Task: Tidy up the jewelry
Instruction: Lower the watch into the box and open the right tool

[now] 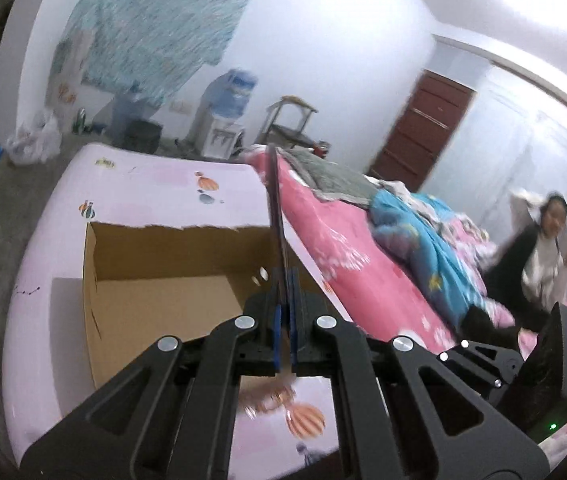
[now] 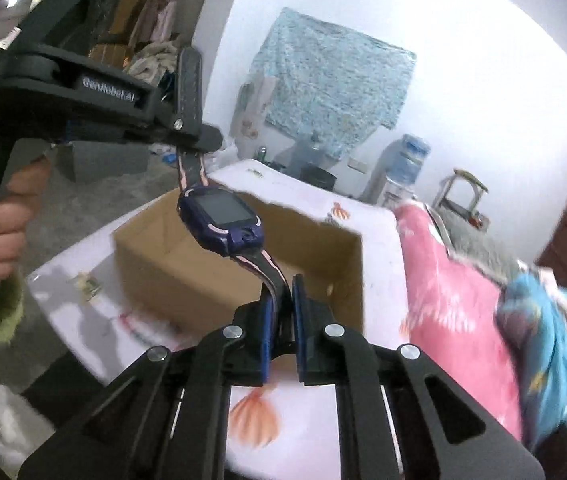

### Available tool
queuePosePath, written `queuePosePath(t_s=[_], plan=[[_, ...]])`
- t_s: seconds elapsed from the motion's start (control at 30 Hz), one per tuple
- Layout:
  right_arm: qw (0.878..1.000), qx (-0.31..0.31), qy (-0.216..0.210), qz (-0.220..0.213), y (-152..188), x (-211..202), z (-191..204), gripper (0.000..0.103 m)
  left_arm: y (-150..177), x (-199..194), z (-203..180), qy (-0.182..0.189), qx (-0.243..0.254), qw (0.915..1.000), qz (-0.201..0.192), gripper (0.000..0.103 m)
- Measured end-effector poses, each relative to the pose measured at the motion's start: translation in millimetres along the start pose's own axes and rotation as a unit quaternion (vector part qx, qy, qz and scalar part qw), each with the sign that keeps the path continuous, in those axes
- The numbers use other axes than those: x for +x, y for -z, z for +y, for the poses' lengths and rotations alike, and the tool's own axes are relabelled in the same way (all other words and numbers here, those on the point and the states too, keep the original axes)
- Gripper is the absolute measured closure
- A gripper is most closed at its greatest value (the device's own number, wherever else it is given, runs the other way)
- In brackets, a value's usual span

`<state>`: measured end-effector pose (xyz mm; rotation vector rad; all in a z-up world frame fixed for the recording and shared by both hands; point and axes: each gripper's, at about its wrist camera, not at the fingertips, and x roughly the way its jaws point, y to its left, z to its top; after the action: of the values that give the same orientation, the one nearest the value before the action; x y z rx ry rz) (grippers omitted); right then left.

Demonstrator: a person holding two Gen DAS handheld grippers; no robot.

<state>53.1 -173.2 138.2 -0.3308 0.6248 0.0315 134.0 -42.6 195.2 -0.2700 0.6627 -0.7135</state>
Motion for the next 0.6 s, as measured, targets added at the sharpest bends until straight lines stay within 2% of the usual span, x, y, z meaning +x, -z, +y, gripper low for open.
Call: queuePosePath(t_s=[0.1, 0.17, 0.27, 0.33, 0.37, 0.43, 0.5, 0.57, 0.6], plan=[[0.998, -0.035, -0.037, 0.042, -24, 49, -14, 0.095, -22, 40, 30, -0.032, -0.021, 0.9990, 0.023, 0.101], [0.992, -0.058, -0.065, 0.092, -40, 93, -19, 0.096, -30, 62, 50, -0.052, -0.027, 0.9974, 0.041, 0.101], [0.981, -0.065, -0.104, 0.153, -52, 155, -28, 0.096, -36, 103, 80, -0.094, -0.037, 0.9915, 0.082, 0.101], [0.976, -0.076, -0.108, 0.172, -59, 181, -26, 0.096, -38, 120, 94, -0.114, -0.039, 0.9875, 0.102, 0.100], [0.974, -0.086, -0.107, 0.183, -59, 195, -25, 0.095, -38, 129, 101, -0.130, -0.036, 0.9846, 0.111, 0.097], [0.963, -0.111, -0.103, 0.225, -54, 229, -21, 0.093, -35, 140, 113, -0.144, -0.034, 0.9792, 0.138, 0.071], [0.952, -0.139, -0.087, 0.258, -44, 250, -17, 0.090, -33, 146, 122, -0.151, -0.040, 0.9750, 0.157, 0.055], [0.947, -0.149, -0.076, 0.276, -32, 254, -14, 0.079, -31, 140, 124, -0.151, -0.043, 0.9752, 0.155, 0.050], [0.943, -0.147, -0.077, 0.288, -26, 256, -14, 0.078, -29, 137, 124, -0.153, -0.042, 0.9748, 0.156, 0.045]])
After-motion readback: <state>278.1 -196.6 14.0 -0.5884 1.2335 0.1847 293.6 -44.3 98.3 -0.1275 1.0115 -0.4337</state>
